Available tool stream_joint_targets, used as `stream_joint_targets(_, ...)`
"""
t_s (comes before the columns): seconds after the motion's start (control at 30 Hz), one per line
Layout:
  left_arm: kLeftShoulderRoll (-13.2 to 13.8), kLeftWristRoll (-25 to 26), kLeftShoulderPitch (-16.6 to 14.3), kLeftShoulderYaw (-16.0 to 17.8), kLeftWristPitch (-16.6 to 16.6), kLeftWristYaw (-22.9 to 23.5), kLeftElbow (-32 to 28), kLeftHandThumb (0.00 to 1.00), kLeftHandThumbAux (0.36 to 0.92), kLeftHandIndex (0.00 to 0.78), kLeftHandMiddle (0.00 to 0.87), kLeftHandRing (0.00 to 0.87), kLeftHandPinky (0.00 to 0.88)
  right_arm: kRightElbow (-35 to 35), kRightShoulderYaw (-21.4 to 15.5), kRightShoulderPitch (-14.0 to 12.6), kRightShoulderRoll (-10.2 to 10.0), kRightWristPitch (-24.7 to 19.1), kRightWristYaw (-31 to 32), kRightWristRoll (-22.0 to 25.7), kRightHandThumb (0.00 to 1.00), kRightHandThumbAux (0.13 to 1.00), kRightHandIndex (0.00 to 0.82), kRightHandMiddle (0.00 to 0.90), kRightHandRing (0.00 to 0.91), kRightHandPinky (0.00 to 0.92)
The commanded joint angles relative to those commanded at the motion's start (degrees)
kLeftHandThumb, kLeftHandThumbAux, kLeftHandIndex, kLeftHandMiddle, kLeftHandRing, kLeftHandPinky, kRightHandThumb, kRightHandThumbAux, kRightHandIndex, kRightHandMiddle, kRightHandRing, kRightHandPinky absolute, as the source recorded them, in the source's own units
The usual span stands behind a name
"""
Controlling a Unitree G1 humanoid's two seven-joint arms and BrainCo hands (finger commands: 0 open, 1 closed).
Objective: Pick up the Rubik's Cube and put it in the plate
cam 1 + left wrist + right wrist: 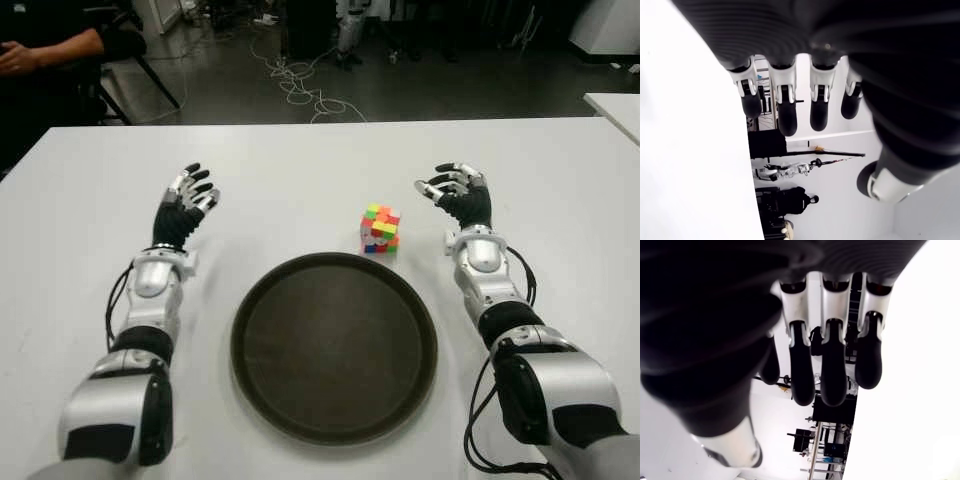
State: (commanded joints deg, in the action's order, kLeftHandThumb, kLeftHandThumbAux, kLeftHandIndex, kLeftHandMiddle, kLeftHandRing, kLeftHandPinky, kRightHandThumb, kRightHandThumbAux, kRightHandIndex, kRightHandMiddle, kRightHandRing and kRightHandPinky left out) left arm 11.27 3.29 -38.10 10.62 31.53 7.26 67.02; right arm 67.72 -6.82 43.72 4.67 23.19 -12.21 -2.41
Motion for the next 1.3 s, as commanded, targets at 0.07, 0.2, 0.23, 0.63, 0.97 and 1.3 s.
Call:
stream_joint_targets(0.07,-0.1,0.0,0.0,0.0,-0.1,-0.1,0.0,0.0,0.703,0.096,0.156,0.129,0.089,0.2,0.0,0.0,0.0,0.0,-0.1,-0.1,0.186,0.846,0.411,0.512,0.539,0.583)
stream_joint_targets(0.2,-0.3,0.1,0.1,0.0,-0.2,-0.4,-0.1,0.0,0.708,0.098,0.158,0.13,0.093,0.2,0.1,-0.1,0.1,0.1,-0.1,-0.2,0.191,0.839,0.414,0.516,0.543,0.587)
stream_joint_targets(0.23,-0.3,0.1,0.1,0.0,-0.2,-0.5,-0.1,0.0,0.709,0.098,0.158,0.13,0.093,0.2,0.1,-0.1,0.1,0.2,-0.1,-0.2,0.191,0.838,0.414,0.516,0.544,0.587)
stream_joint_targets(0.63,-0.9,0.9,0.4,0.5,-0.1,-0.4,-0.6,0.0,0.704,0.091,0.153,0.127,0.09,0.2,0.6,-0.3,0.5,0.2,-0.1,-1.0,0.196,0.836,0.421,0.519,0.545,0.586)
stream_joint_targets(0.97,-0.5,0.6,0.2,0.3,0.0,-0.1,-0.6,0.0,0.69,0.1,0.161,0.13,0.088,-0.1,0.2,-0.3,0.2,0.1,0.0,-0.7,0.65,0.742,0.419,0.516,0.536,0.571)
stream_joint_targets(1.3,-0.4,0.7,0.3,0.4,-0.2,0.5,-0.4,0.0,0.68,0.093,0.156,0.131,0.091,-0.1,0.4,-0.3,0.1,0.9,-0.5,-1.1,0.677,0.737,0.417,0.513,0.534,0.564)
